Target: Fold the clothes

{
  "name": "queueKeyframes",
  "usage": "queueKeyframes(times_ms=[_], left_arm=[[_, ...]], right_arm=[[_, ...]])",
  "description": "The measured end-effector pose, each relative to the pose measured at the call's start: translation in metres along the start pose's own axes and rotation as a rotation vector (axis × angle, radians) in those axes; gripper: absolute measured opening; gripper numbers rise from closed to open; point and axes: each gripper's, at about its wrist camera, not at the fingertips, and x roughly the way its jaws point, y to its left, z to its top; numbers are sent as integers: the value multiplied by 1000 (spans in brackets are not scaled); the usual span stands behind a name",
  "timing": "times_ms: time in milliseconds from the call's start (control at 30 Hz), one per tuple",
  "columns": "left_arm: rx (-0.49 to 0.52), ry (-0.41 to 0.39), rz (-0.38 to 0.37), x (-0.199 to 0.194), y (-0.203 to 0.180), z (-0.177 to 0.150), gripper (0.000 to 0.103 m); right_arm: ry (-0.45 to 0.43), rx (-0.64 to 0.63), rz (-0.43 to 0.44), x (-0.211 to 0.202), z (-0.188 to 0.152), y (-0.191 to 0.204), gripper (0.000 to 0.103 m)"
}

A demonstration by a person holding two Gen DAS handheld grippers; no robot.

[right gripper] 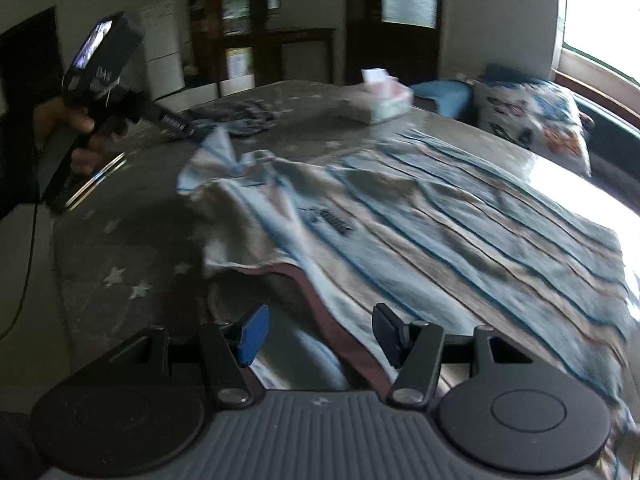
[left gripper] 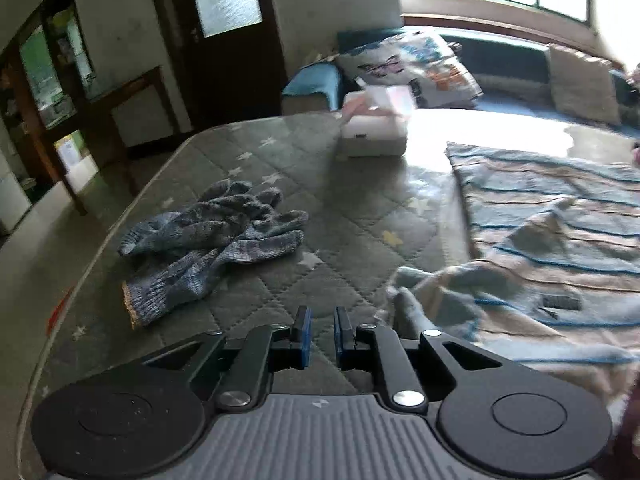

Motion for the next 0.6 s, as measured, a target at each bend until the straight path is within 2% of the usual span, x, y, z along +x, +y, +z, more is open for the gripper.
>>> queueKeyframes(times_ms=[100,167,233,333,500,600], left_arm=[[1,-20,-62,-13,3,-4,17],[2,-43,-88,-21,2,-6,26],[8,-62,-119,-27,-1,-6,28],[27,-82,-149,-27,-8,-4,29],[42,-67,-153,-10,-9,-5,29],[56,-31,-105,7,-5,-11,27]], right_arm=[[6,-69,-2,14,5,17,58],[12,-109,-16,24,8,26,58],[9,-132,-15,31,11,33,58],[-14,-160,36,31,15,43,58],[-33,-233,73,23,9,54,58],[-18,-243,71,21,4,53,60]])
